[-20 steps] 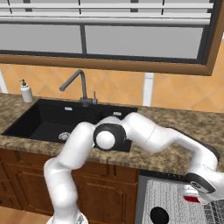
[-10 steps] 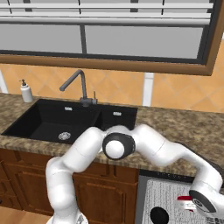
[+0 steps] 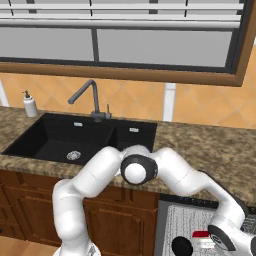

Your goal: Pick up the cup and bowl from the counter, place them in the dishwasher, and close the dishwasher door.

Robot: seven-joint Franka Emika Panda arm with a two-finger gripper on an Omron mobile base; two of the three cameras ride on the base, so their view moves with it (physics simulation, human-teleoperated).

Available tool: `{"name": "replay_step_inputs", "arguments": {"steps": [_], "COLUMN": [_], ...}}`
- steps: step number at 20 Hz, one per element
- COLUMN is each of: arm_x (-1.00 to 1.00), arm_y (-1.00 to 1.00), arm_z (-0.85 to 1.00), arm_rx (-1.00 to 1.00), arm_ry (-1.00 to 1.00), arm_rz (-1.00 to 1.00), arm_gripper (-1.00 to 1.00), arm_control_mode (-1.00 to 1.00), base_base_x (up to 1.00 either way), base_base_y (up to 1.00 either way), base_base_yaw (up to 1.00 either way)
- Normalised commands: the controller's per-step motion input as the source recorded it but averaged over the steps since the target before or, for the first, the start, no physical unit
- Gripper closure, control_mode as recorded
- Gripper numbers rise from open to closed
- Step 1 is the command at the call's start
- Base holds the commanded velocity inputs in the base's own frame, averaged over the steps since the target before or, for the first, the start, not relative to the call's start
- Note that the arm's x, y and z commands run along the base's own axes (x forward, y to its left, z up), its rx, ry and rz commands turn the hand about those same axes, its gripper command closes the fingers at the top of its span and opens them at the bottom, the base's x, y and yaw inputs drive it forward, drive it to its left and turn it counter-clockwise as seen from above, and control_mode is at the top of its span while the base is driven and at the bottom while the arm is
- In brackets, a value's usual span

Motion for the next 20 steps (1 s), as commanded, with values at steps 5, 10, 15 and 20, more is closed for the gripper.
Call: {"name": "replay_step_inputs", "arguments": {"steps": [5,10,15,20], "arm_x": [0.03,0.19,0.27,0.11], "arm_y": [0.01,-0.12,-0.12,-0.12], "arm_z": [-0.43,-0.48,-0.50,-0.36], "arm_rx": [0.00,0.00,0.00,0.00], "arm_ry": [-0.03,-0.10,-0.05,0.00], "arm_rz": [0.00,0.00,0.00,-0.03], "arm_gripper": [1.00,1.00,1.00,1.00], "arm_control_mode": [-1.00,-1.00,-1.00,-1.00], "base_base_x": [0.00,0.00,0.00,0.00], "base_base_y": [0.00,0.00,0.00,0.00], "base_base_yaw": [0.00,0.00,0.00,0.00]}}
